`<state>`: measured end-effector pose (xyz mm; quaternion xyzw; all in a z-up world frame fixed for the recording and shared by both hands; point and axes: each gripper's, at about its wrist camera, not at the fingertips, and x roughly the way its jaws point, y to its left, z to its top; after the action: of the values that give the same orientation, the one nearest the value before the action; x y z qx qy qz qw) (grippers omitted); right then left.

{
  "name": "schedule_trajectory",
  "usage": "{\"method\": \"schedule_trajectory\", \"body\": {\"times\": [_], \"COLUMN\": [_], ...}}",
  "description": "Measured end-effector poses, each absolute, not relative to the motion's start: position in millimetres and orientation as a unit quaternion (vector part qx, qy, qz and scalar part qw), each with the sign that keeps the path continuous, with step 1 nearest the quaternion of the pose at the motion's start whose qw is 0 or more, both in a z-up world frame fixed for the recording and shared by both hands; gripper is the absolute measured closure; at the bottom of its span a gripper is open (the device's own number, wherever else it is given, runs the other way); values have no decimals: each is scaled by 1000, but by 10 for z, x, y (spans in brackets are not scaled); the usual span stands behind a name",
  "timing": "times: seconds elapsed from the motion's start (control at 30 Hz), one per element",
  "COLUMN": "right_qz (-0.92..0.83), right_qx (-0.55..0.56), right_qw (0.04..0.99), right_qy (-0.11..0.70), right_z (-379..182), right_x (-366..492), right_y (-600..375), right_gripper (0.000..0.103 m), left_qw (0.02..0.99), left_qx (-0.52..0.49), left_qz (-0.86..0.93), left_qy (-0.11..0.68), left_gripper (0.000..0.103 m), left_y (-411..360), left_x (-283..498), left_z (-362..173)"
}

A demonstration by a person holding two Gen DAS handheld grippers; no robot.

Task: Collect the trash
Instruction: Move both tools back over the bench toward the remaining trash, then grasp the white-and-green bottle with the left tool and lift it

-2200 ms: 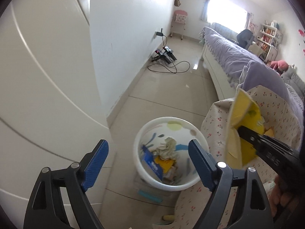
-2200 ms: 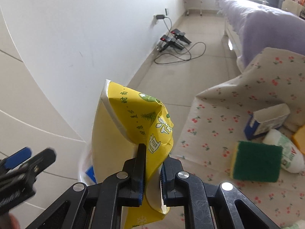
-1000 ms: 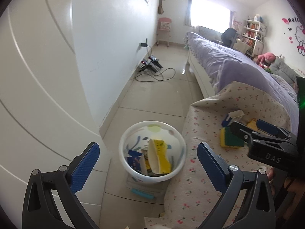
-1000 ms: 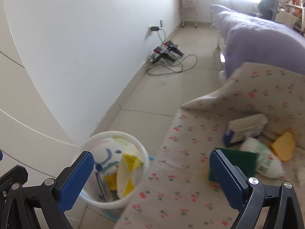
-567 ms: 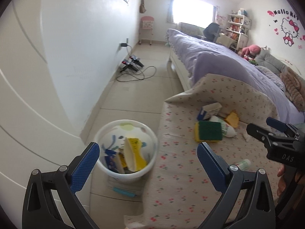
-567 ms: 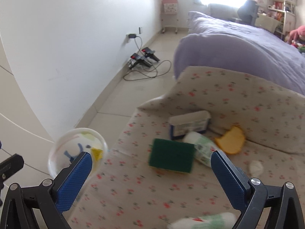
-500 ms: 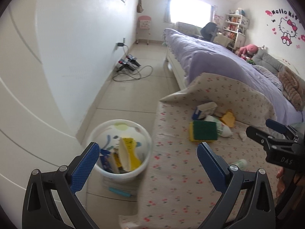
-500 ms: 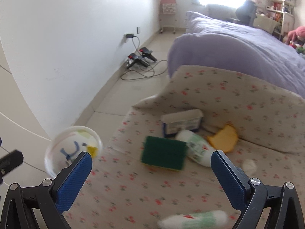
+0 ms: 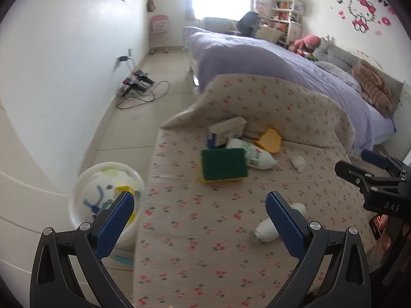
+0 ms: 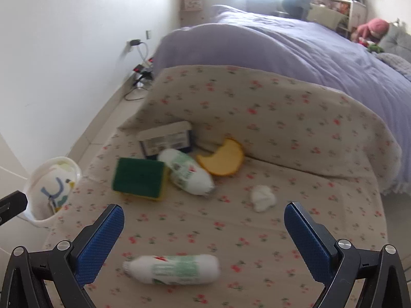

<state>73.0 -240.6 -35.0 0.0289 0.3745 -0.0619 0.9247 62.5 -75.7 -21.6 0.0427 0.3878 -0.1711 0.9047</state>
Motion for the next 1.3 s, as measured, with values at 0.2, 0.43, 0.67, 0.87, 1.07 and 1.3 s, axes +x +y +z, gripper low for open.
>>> {"method": "schedule_trajectory", "body": {"times": [0.2,0.43,0.67,0.87,1.07,1.3], "right_qz": [-82,-91,-102,-111,-114,-117], "right_qx": [43,53,54,54,58,82], "right_qw": [921,920,917,911,906,902], "right_qy": [377,377,383,392,403,408], "right_z": [-376,-379,-436,-521,-587,-594], "right_x": [627,560,530,509,488,485], "right_y": [-2695,-2875,-3015,-3137,-3253,-3415], "right_gripper": [1,1,1,1,1,1], "left_qw": [896,874,842,818,790,783], "left_qx": [56,69,104,142,154,175], "left_qz": [-195,-224,-255,-272,-284,-293], "left_qy": [395,425,464,486,522,521], "left_gripper": [0,0,0,7,23,54], "left_y": [-1100,-1465,-1861,-2152,-2290,-2370], "left_x": [620,695,737,720,758,749], "left_z": [-286,-489,-849,-1139,-1421,-1505]}}
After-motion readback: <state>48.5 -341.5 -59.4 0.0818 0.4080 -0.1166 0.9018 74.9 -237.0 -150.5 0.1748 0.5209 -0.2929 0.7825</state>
